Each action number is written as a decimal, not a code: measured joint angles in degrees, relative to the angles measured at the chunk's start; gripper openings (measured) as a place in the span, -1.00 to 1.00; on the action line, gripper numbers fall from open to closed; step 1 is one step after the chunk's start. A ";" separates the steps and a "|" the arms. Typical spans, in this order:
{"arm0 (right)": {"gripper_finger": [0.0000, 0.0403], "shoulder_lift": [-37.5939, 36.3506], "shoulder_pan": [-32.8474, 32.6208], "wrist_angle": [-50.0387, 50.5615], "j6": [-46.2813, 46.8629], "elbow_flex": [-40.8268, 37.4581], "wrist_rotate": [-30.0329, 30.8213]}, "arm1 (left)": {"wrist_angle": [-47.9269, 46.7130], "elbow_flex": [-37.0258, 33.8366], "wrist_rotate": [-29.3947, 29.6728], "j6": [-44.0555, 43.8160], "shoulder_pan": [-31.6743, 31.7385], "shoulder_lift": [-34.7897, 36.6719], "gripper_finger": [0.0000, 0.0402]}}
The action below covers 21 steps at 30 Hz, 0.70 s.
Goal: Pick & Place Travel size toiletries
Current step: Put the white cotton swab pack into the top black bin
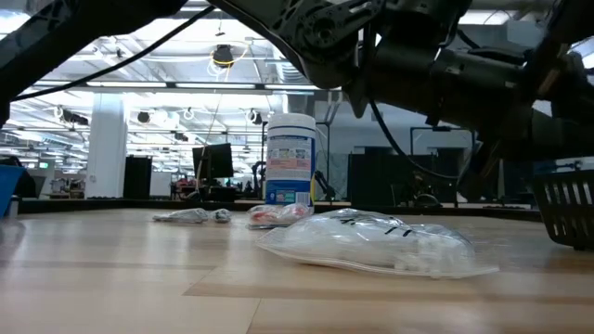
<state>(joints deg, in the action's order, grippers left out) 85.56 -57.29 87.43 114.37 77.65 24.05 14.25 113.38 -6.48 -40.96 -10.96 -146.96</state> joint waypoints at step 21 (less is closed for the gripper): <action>-1.00 0.04 3.03 -14.27 -9.33 -5.54 0.17 | -7.00 -0.61 -9.64 10.53 -0.61 6.04 -0.16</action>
<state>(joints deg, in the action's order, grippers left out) 85.60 -54.25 73.16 105.04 72.11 24.23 7.25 112.77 -16.11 -30.43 -11.57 -140.91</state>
